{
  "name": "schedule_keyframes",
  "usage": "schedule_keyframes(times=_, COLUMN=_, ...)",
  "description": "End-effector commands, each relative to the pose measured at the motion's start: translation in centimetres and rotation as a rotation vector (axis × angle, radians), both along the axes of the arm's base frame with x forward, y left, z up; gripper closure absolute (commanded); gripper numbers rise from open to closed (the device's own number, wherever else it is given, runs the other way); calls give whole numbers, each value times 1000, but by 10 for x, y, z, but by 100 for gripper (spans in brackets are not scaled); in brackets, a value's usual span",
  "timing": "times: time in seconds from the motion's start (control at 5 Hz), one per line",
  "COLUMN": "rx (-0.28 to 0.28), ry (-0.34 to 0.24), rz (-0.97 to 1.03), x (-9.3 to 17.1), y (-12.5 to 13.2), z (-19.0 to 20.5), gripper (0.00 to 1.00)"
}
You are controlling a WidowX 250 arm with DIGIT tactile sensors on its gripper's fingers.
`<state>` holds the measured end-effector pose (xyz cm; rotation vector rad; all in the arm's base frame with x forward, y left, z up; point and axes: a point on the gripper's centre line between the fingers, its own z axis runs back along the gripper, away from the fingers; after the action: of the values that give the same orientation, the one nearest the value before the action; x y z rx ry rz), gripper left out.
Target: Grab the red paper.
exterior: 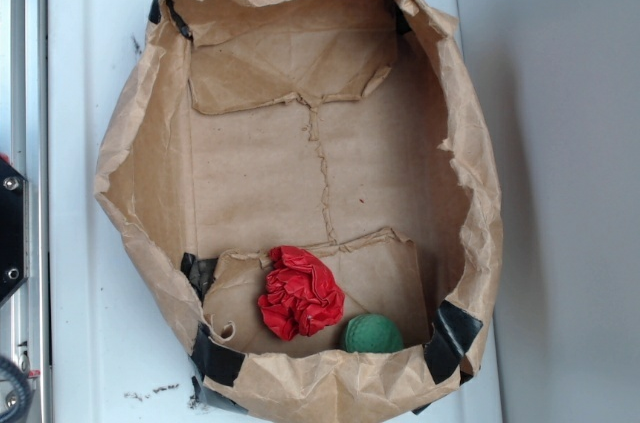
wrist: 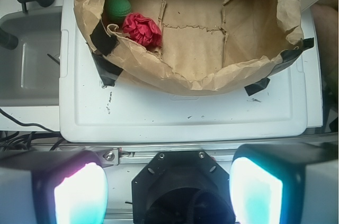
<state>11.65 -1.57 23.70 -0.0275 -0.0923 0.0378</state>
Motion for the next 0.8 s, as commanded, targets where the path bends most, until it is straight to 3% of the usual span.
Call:
schedule_keyframes(times=0.0, rx=0, ry=0, rz=0, x=0, y=0, z=0, gripper=0)
schedule_keyframes(times=0.4, rx=-90, ry=-7, rz=-146, x=85, y=25, z=-10, gripper=0)
schedule_keyframes(times=0.6, rx=-92, ry=-60, rz=-295, x=101, y=25, z=-23, gripper=0)
